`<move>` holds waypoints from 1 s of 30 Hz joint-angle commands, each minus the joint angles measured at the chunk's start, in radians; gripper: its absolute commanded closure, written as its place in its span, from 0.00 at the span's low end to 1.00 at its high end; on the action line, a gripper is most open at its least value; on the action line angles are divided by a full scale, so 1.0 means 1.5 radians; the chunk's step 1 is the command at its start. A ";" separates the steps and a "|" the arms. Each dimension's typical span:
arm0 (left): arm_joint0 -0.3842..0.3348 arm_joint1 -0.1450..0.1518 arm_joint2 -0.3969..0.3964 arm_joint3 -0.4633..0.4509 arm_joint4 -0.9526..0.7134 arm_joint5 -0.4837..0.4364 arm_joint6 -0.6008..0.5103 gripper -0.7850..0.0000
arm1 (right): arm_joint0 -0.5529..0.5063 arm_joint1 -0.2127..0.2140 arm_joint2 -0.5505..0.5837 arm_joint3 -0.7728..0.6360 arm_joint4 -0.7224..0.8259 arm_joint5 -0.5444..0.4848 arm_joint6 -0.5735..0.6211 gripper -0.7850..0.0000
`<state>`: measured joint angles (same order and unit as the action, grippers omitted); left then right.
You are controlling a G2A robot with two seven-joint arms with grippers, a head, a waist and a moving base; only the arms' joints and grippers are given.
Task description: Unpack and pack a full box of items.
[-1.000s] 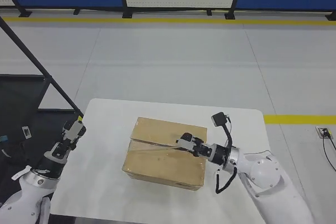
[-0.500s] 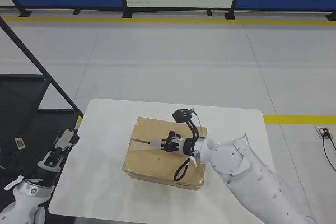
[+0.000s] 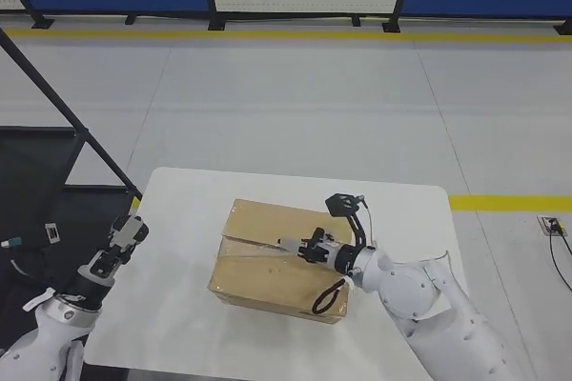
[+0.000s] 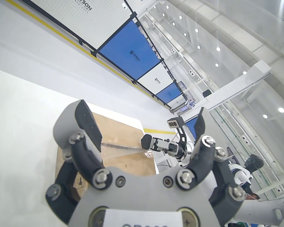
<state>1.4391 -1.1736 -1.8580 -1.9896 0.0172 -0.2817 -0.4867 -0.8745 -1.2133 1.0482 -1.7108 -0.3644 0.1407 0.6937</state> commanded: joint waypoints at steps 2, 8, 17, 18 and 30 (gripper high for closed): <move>-0.003 0.001 0.007 0.003 0.005 0.002 0.000 0.00 | -0.018 0.003 0.020 -0.009 0.017 0.001 0.007 0.00; -0.004 0.003 0.015 0.008 0.013 0.007 0.005 0.00 | -0.036 0.008 0.067 0.010 0.099 -0.005 0.057 0.00; -0.012 0.005 0.039 0.024 0.048 0.020 0.013 0.00 | -0.026 0.013 0.130 0.101 0.307 -0.090 0.175 0.00; -0.014 0.005 0.043 0.028 0.054 0.022 0.014 0.00 | -0.022 0.013 0.129 0.110 0.312 -0.093 0.182 0.00; -0.047 0.006 0.101 0.077 0.078 0.049 0.007 0.00 | 0.025 0.007 0.078 0.184 0.295 -0.067 0.161 0.00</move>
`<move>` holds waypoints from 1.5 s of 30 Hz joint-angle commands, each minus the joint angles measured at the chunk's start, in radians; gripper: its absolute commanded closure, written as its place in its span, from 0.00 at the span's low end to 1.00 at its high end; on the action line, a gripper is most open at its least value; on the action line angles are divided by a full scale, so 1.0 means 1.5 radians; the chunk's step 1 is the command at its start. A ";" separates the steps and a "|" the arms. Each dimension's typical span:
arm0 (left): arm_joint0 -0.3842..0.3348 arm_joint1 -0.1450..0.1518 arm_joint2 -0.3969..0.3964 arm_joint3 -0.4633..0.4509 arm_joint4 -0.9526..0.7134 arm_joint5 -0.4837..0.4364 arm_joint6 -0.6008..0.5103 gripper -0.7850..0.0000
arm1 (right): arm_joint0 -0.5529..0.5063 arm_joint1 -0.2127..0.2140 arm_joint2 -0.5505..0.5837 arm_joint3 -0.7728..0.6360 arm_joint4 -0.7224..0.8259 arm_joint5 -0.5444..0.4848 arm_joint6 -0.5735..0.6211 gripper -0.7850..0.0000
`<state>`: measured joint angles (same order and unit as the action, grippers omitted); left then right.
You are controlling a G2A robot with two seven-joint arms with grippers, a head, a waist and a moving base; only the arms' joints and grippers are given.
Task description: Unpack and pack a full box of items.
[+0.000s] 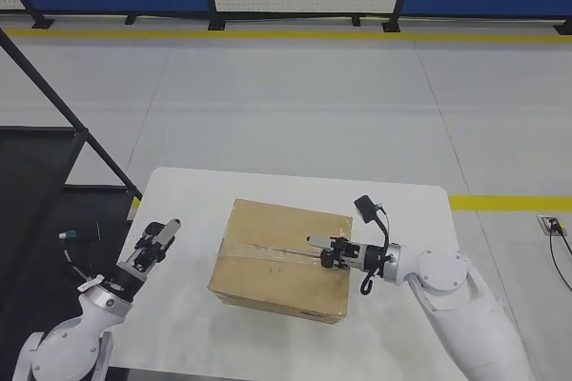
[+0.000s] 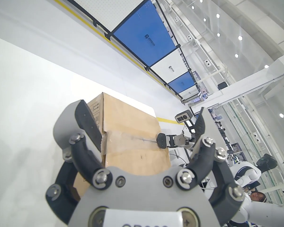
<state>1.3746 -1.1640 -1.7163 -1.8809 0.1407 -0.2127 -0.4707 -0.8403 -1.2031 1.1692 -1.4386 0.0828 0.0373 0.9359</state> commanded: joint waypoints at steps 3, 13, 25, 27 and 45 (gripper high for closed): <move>-0.018 0.000 0.023 0.014 -0.020 0.008 -0.024 0.00 | 0.004 0.000 -0.005 0.006 -0.004 0.001 0.000 0.00; -0.108 -0.001 0.091 0.113 -0.137 0.031 -0.122 0.00 | -0.011 0.006 -0.001 -0.008 -0.006 -0.015 0.010 0.00; -0.170 0.001 0.125 0.185 -0.158 0.042 -0.175 0.00 | -0.019 0.011 0.005 -0.008 -0.001 -0.026 0.016 0.00; -0.170 0.001 0.125 0.185 -0.158 0.042 -0.175 0.00 | -0.017 0.011 0.004 -0.007 -0.003 -0.028 0.017 0.00; -0.237 -0.010 0.215 0.293 -0.210 0.096 -0.166 0.00 | 0.014 0.009 -0.023 0.010 0.001 -0.033 0.021 0.00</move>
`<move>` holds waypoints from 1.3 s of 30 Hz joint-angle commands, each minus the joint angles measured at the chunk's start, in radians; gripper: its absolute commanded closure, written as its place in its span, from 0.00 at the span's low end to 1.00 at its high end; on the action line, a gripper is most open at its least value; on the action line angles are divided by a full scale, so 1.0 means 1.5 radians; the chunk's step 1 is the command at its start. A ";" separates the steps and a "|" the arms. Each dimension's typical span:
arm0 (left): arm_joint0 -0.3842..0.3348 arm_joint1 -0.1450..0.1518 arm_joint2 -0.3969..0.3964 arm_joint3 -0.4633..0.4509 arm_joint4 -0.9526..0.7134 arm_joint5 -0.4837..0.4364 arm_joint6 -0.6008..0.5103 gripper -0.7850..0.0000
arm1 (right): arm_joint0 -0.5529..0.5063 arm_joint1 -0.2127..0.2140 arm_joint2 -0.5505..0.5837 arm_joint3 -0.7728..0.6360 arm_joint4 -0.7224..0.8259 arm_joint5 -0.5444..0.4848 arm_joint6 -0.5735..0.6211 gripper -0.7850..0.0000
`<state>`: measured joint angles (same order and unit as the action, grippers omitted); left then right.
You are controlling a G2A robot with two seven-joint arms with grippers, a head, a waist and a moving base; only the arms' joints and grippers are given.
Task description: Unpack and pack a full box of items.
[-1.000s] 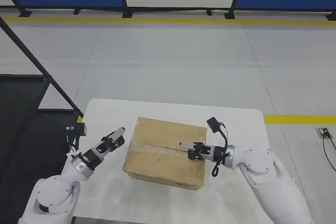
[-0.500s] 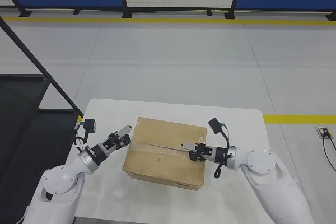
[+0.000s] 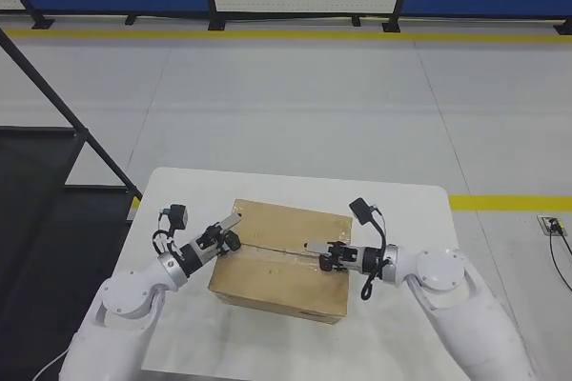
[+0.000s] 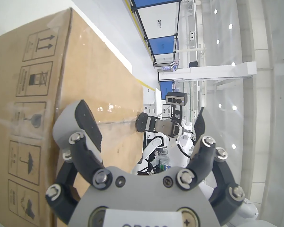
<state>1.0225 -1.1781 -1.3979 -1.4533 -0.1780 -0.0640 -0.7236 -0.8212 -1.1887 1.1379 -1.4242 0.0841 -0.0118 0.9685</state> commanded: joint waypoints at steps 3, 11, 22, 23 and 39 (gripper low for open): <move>-0.003 0.000 0.004 0.018 0.001 -0.008 0.006 0.00 | 0.006 -0.002 -0.008 0.000 0.006 0.002 -0.003 0.00; 0.005 0.002 -0.005 0.009 -0.018 -0.015 0.017 0.00 | 0.034 -0.013 -0.049 -0.005 0.017 0.000 -0.021 0.78; 0.014 0.003 -0.007 0.006 -0.039 -0.031 0.027 0.00 | 0.134 -0.057 -0.184 0.065 0.009 0.058 -0.062 1.00; 0.016 0.003 -0.009 0.006 -0.043 -0.032 0.032 0.00 | 0.144 -0.062 -0.198 0.074 0.005 0.065 -0.066 1.00; 0.082 0.012 -0.095 -0.045 -0.110 -0.064 0.085 0.00 | 0.250 -0.142 -0.327 0.189 -0.008 0.127 -0.155 1.00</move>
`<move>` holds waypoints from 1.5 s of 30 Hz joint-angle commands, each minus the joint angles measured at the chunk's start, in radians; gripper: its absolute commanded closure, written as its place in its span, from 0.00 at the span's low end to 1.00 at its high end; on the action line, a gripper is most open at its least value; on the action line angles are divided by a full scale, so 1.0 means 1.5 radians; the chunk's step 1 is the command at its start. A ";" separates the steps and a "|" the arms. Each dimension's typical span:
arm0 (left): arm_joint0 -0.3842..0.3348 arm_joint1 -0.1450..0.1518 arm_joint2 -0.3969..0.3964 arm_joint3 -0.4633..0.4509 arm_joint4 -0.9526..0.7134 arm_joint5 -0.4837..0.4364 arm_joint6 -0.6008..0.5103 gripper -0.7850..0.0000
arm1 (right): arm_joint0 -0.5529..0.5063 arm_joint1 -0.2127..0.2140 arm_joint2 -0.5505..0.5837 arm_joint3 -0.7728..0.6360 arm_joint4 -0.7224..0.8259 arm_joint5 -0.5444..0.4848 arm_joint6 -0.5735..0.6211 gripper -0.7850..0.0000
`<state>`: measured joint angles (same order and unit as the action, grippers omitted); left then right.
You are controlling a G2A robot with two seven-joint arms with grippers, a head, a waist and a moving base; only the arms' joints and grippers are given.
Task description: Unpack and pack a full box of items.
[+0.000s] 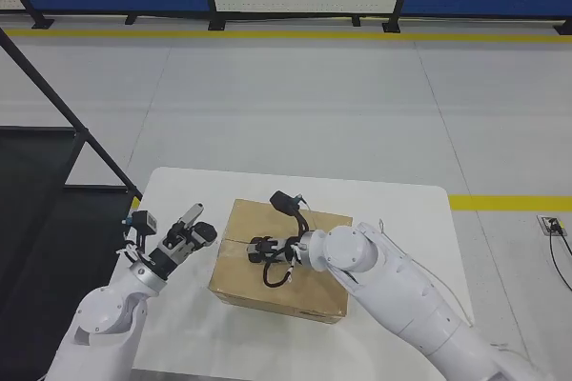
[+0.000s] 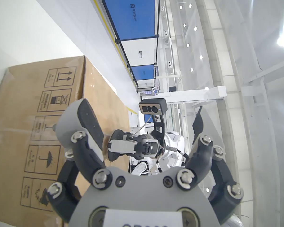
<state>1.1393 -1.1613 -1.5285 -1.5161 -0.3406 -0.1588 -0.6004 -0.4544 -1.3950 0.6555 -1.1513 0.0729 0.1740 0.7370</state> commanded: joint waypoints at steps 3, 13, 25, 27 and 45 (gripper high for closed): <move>0.011 0.003 -0.023 -0.005 -0.006 -0.001 0.004 0.00 | 0.016 -0.014 -0.012 0.022 0.000 0.007 -0.005 1.00; 0.015 0.008 -0.044 -0.005 -0.015 0.000 -0.004 0.00 | 0.012 -0.019 -0.002 0.029 -0.019 0.026 0.024 1.00; 0.013 0.010 -0.033 -0.015 -0.008 0.005 -0.015 0.00 | -0.069 0.028 0.094 -0.066 -0.089 0.072 0.061 1.00; 0.012 0.011 -0.032 -0.015 -0.008 0.006 -0.016 0.00 | -0.084 0.036 0.112 -0.081 -0.099 0.082 0.068 1.00; -0.001 0.014 -0.029 0.001 -0.016 0.005 -0.015 0.00 | -0.197 0.089 0.244 -0.202 -0.185 0.150 0.113 1.00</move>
<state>1.1389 -1.1413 -1.5712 -1.5159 -0.3640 -0.1519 -0.6236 -0.7377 -1.2654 1.0072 -1.4449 -0.2003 0.3933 0.9044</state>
